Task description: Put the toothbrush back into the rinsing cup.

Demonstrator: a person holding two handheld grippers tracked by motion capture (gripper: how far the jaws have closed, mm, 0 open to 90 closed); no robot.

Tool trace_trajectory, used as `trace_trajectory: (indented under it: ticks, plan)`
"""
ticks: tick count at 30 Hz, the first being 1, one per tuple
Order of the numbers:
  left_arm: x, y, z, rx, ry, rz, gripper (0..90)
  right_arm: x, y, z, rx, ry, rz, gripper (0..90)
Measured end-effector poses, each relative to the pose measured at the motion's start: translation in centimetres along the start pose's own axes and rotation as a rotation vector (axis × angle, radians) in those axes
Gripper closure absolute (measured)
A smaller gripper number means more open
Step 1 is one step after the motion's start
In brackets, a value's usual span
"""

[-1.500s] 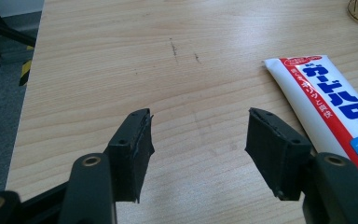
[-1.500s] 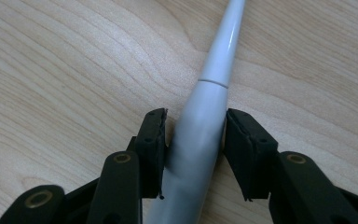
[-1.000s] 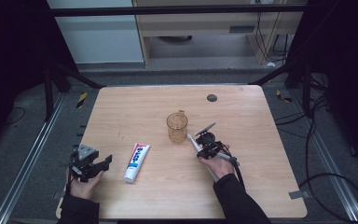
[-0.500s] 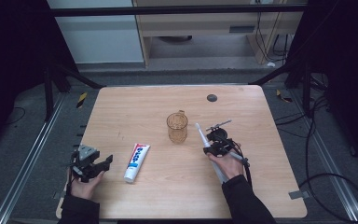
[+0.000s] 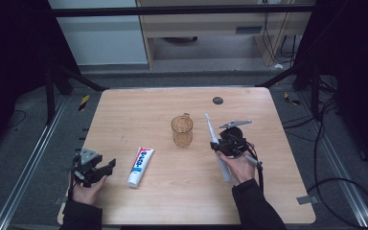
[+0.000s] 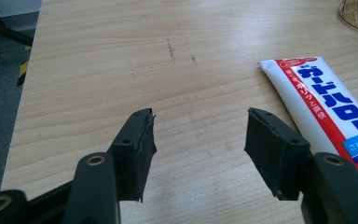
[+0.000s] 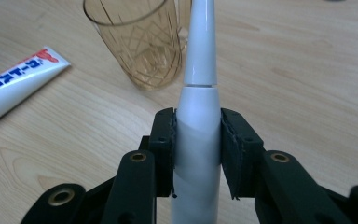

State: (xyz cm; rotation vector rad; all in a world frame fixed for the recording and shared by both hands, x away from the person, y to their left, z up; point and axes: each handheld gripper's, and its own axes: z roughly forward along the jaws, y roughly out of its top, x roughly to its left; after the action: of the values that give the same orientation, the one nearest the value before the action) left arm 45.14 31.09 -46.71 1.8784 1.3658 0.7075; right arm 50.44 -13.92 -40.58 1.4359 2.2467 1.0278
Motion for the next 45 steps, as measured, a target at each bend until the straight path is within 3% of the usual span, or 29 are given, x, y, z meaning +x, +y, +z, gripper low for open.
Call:
trace_trajectory:
  ticks: [5, 21, 33, 45]
  plan:
    - [0.0, 0.0, 0.0, -0.003, -0.001, 0.000, 41.2, 0.2, 0.4, -0.5, -0.098, -0.002, -0.009, 67.8]
    - [0.2, 0.0, -0.2, -0.023, -0.010, -0.017, 39.5, 0.5, 2.2, -1.7, -0.480, 0.001, 0.068, 67.7]
    - [0.2, 0.0, -0.3, -0.036, -0.011, -0.020, 38.5, 1.1, 3.5, -0.7, -0.610, 0.008, 0.086, 67.7]
    - [0.3, 0.0, -0.3, -0.038, -0.016, -0.023, 38.6, 2.2, 5.5, -0.1, -0.701, 0.012, 0.087, 67.7]
